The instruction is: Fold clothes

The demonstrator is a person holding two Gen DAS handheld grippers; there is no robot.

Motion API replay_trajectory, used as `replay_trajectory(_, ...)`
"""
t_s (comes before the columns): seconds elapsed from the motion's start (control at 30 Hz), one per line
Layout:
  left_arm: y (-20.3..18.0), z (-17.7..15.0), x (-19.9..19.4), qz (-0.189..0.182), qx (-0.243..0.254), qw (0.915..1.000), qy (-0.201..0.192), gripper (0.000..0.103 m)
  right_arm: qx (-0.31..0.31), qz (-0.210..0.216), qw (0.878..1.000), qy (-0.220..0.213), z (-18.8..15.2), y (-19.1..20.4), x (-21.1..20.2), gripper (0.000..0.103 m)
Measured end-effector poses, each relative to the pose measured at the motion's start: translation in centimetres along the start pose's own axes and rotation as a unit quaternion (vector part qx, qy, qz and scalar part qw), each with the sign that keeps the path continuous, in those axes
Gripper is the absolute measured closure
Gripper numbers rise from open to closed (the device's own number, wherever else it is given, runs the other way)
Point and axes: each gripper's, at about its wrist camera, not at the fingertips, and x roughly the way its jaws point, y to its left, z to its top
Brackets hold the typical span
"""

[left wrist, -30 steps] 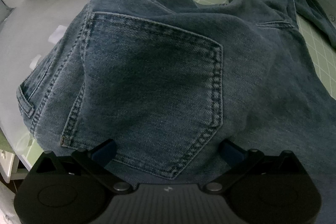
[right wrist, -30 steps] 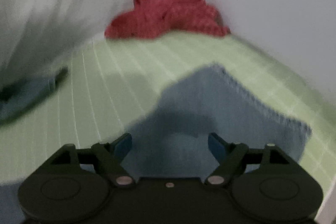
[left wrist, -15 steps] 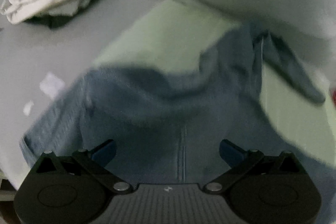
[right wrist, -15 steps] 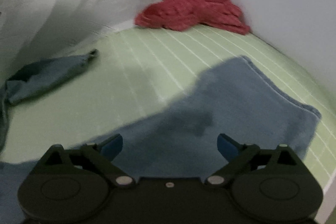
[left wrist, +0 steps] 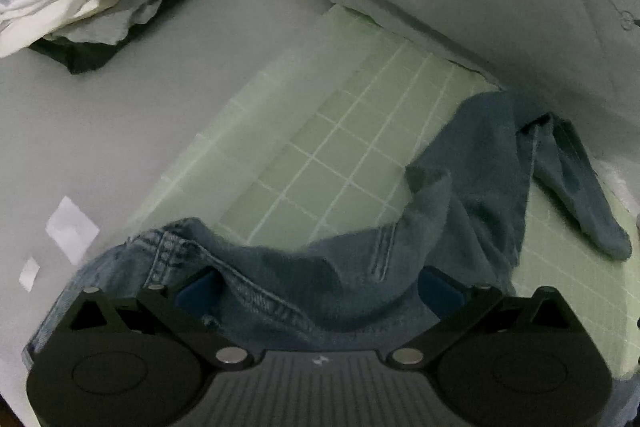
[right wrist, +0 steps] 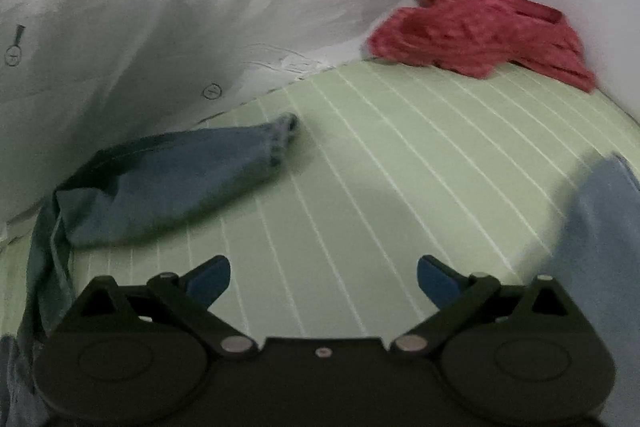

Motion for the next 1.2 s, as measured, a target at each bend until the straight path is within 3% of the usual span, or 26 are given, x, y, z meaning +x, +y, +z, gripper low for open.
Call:
replay_trajectory(0.07, -0.8, 1.1, 1.0, 0.001, -0.017, 0.9998, 0.004, 0.000, -0.016, -0.002, 1.000, -0.002, 1.5, 1.3, 1.9, 0.002)
replay_trajectory(0.13, 1.7, 0.2, 0.6, 0.004, -0.028, 0.9995, 0.011, 0.000, -0.038, -0.005, 0.999, -0.007, 3.1, 2.9, 4.1, 0.002)
replay_trajectory(0.27, 3.0, 2.9, 2.5, 0.028, 0.002, 0.9994, 0.019, 0.000, -0.081, -0.011, 0.996, -0.017, 6.4, 6.1, 8.3, 0.002)
replay_trajectory(0.33, 3.2, 3.3, 3.1, 0.020, 0.015, 0.9994, 0.026, 0.000, -0.112, -0.015, 0.993, -0.023, 7.9, 7.7, 10.5, 0.002)
replay_trajectory(0.43, 1.7, 3.0, 4.0, -0.002, 0.001, 0.9991, 0.043, 0.000, -0.197, 0.005, 0.980, -0.016, 9.1, 10.1, 13.2, 0.002)
replay_trajectory(0.57, 3.3, 4.3, 5.4, -0.001, -0.003, 0.9986, 0.053, 0.000, -0.302, 0.031, 0.953, 0.008, 10.0, 13.2, 16.6, 0.004)
replay_trajectory(0.67, 3.9, 5.4, 5.9, 0.010, 0.008, 0.9985, 0.053, 0.000, -0.318, 0.051, 0.946, 0.023, 10.2, 14.0, 17.8, 0.009)
replay_trajectory(0.73, 5.2, 6.0, 6.0, 0.012, 0.006, 0.9985, 0.052, 0.000, -0.279, 0.078, 0.956, 0.041, 10.8, 13.5, 18.1, 0.025)
replay_trajectory(0.8, 5.9, 6.0, 5.8, 0.014, 0.004, 0.9985, 0.053, 0.000, -0.235, 0.101, 0.966, 0.039, 11.1, 12.6, 17.7, 0.078)
replay_trajectory(0.87, 5.9, 6.1, 5.5, 0.017, 0.007, 0.9986, 0.051, 0.000, -0.254, 0.104, 0.961, 0.028, 10.8, 12.9, 16.5, 0.092)
replay_trajectory(0.93, 6.5, 5.1, 4.3, 0.016, 0.010, 0.9987, 0.047, 0.000, -0.277, 0.101, 0.956, -0.003, 10.5, 13.2, 14.6, 0.094)
replay_trajectory(1.07, 6.5, 4.2, 2.9, 0.020, 0.017, 0.9987, 0.042, 0.000, -0.272, 0.078, 0.951, -0.122, 10.3, 12.4, 6.9, 0.095)
replay_trajectory(1.2, 6.4, 2.4, 1.5, 0.031, 0.037, 0.9981, 0.037, 0.000, -0.275, -0.018, 0.935, -0.224, 7.7, 8.6, -1.2, 0.095)
